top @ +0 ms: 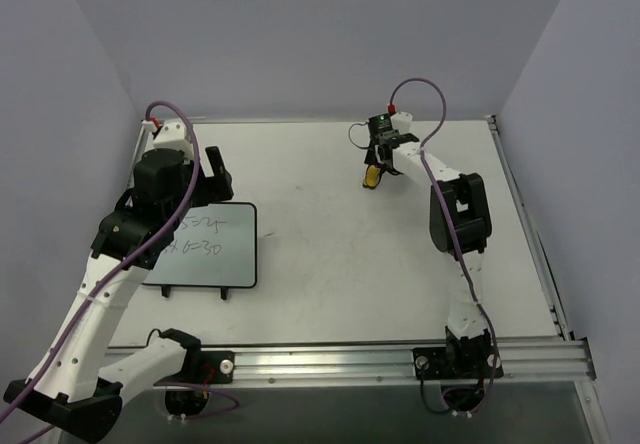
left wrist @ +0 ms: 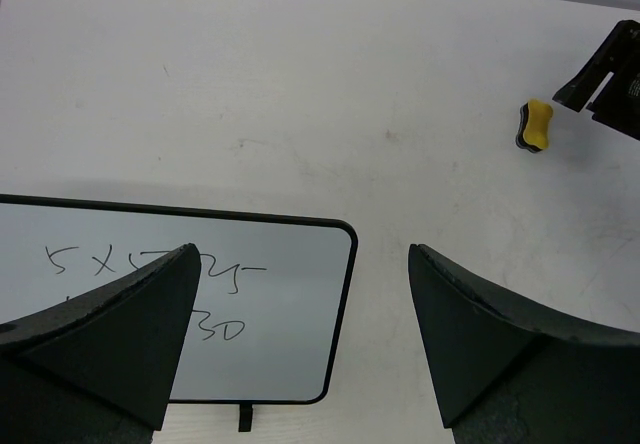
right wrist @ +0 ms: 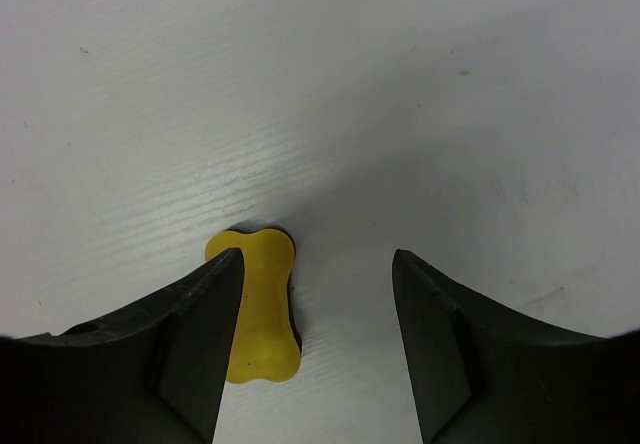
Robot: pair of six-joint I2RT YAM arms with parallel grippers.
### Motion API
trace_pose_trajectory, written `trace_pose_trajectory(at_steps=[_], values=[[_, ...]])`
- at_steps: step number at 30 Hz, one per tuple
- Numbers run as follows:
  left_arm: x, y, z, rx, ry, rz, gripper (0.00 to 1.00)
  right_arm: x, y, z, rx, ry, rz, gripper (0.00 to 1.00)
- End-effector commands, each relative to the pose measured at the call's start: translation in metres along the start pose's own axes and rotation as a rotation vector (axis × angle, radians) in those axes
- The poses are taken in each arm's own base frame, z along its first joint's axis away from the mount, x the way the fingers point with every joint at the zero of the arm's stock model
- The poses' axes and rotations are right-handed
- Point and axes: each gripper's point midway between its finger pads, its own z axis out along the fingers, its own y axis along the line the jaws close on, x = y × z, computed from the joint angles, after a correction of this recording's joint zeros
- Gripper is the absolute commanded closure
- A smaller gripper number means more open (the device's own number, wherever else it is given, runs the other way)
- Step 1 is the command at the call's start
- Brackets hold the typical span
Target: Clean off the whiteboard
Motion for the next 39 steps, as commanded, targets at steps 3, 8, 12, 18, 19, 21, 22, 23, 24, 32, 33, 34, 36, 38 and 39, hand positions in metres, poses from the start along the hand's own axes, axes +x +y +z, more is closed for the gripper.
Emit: trace_pose_trajectory(at_steps=[3, 8, 12, 18, 19, 21, 22, 23, 24, 32, 33, 34, 36, 38, 39], values=[[-0.009, -0.003, -0.003, 0.024, -0.038, -0.029, 0.06, -0.006, 0.02, -0.016, -0.04, -0.023, 0.004, 0.43], [-0.01, 0.0, -0.003, 0.016, -0.042, -0.031, 0.06, 0.002, 0.024, -0.018, -0.051, -0.018, -0.002, 0.43], [-0.009, 0.001, -0.003, 0.011, -0.041, -0.031, 0.06, 0.009, 0.025, -0.018, -0.055, -0.009, -0.001, 0.43], [-0.009, 0.001, -0.002, 0.01, -0.039, -0.031, 0.06, 0.019, 0.024, -0.013, -0.062, 0.011, -0.004, 0.5], [-0.01, 0.001, -0.003, 0.009, -0.041, -0.032, 0.06, 0.021, 0.025, -0.012, -0.064, 0.013, -0.005, 0.51], [-0.01, 0.001, -0.003, 0.009, -0.044, -0.031, 0.06, 0.023, 0.025, -0.01, -0.065, 0.017, -0.006, 0.53], [-0.01, 0.001, -0.003, 0.008, -0.041, -0.032, 0.06, 0.024, 0.024, -0.01, -0.063, 0.02, -0.007, 0.55], [-0.01, 0.001, -0.002, 0.008, -0.041, -0.031, 0.06, 0.025, 0.025, -0.009, -0.065, 0.021, -0.008, 0.55], [-0.01, 0.002, -0.002, 0.006, -0.04, -0.031, 0.06, 0.025, 0.026, -0.009, -0.068, 0.021, -0.007, 0.55], [-0.01, 0.003, -0.001, 0.006, -0.039, -0.034, 0.06, 0.031, 0.026, -0.004, -0.066, 0.033, -0.012, 0.56], [-0.01, 0.003, -0.001, 0.007, -0.041, -0.034, 0.06, 0.032, 0.025, -0.004, -0.066, 0.036, -0.013, 0.56], [-0.01, 0.003, -0.001, 0.006, -0.041, -0.035, 0.06, 0.032, 0.025, -0.004, -0.066, 0.036, -0.012, 0.56], [-0.011, 0.004, -0.002, 0.003, -0.043, -0.034, 0.06, 0.033, 0.025, -0.004, -0.067, 0.037, -0.013, 0.56], [-0.01, 0.004, -0.001, 0.006, -0.041, -0.034, 0.06, 0.036, 0.026, -0.002, -0.068, 0.042, -0.016, 0.56], [-0.011, 0.004, -0.002, 0.005, -0.044, -0.035, 0.06, 0.036, 0.026, -0.002, -0.073, 0.044, -0.016, 0.56]])
